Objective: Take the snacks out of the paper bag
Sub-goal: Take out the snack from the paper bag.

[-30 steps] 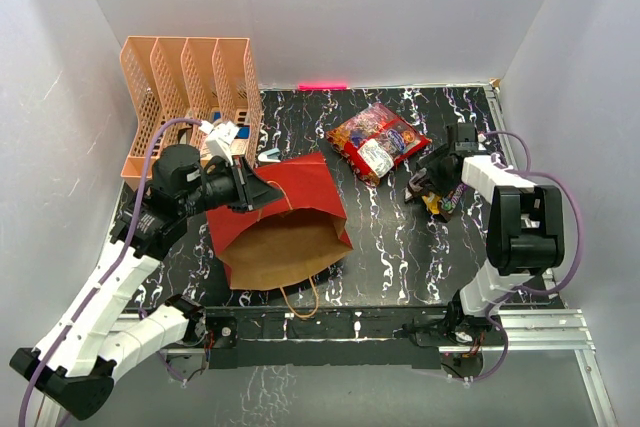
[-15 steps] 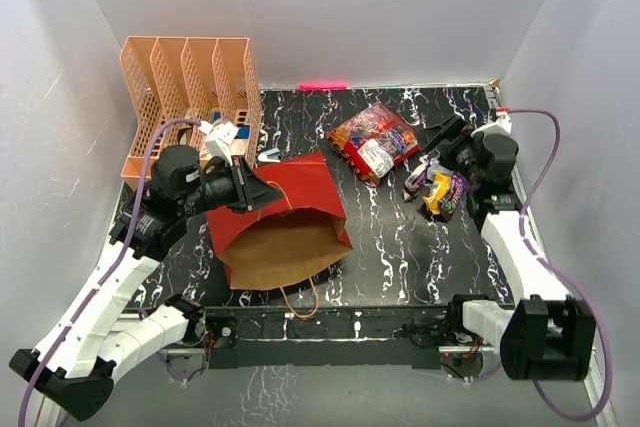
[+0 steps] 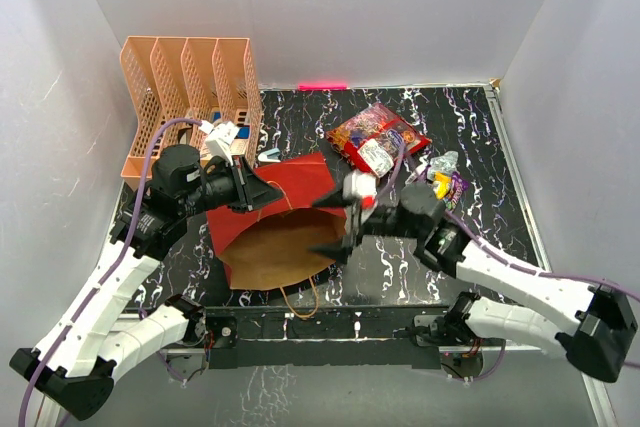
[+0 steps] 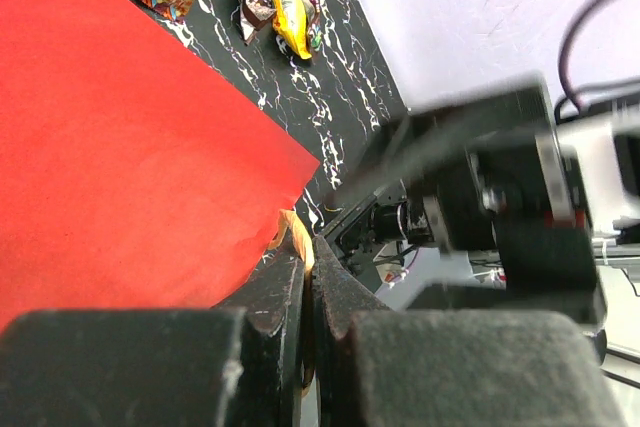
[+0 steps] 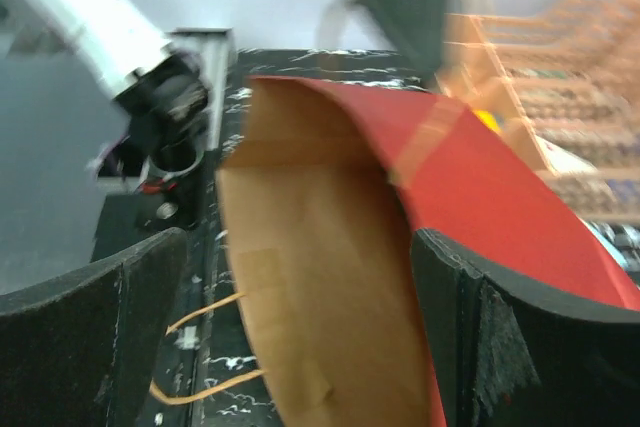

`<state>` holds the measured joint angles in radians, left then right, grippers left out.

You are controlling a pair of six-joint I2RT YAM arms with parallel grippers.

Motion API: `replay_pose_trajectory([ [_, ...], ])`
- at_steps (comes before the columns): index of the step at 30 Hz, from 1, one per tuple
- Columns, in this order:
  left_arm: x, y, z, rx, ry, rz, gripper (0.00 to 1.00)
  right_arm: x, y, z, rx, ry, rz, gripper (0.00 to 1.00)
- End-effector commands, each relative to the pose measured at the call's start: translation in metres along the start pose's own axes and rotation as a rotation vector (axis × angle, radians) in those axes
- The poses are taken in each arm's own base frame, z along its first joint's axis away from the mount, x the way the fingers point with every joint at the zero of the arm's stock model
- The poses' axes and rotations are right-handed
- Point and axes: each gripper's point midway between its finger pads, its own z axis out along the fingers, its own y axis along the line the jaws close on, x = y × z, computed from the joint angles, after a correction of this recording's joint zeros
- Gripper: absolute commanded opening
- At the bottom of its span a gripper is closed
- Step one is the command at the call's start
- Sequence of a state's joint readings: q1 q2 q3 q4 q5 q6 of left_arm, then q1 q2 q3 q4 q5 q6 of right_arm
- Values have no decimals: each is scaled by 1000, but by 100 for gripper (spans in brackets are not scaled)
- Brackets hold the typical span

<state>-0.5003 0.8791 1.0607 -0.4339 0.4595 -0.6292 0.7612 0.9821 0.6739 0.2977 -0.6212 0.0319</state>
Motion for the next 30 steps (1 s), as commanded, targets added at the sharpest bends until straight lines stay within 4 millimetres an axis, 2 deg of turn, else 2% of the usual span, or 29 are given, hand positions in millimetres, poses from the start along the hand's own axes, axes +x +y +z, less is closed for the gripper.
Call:
replay_pose_trajectory([
  [1,-4,-5,-1,22,-13,16,0,7,43,19,-92,42,-411,98],
  [3,-3,-5,-1,21,-8,14,0,22,52,30,-94,87,-479,98],
  [5,-4,-5,-1,20,-9,16,0,36,49,40,-51,130,-563,98],
  [14,-4,-4,-4,8,-17,9,0,65,-13,71,242,242,-960,99],
  [16,-4,-3,-5,4,-16,8,0,70,-25,78,307,261,-992,98],
  [18,-4,-3,-5,1,-18,9,0,75,-37,86,368,282,-1020,92],
  [24,-5,-5,-4,8,-20,5,0,104,-65,105,518,342,-1113,90],
  [30,-6,-8,-5,17,-19,1,0,112,-98,113,779,327,-1177,89],
])
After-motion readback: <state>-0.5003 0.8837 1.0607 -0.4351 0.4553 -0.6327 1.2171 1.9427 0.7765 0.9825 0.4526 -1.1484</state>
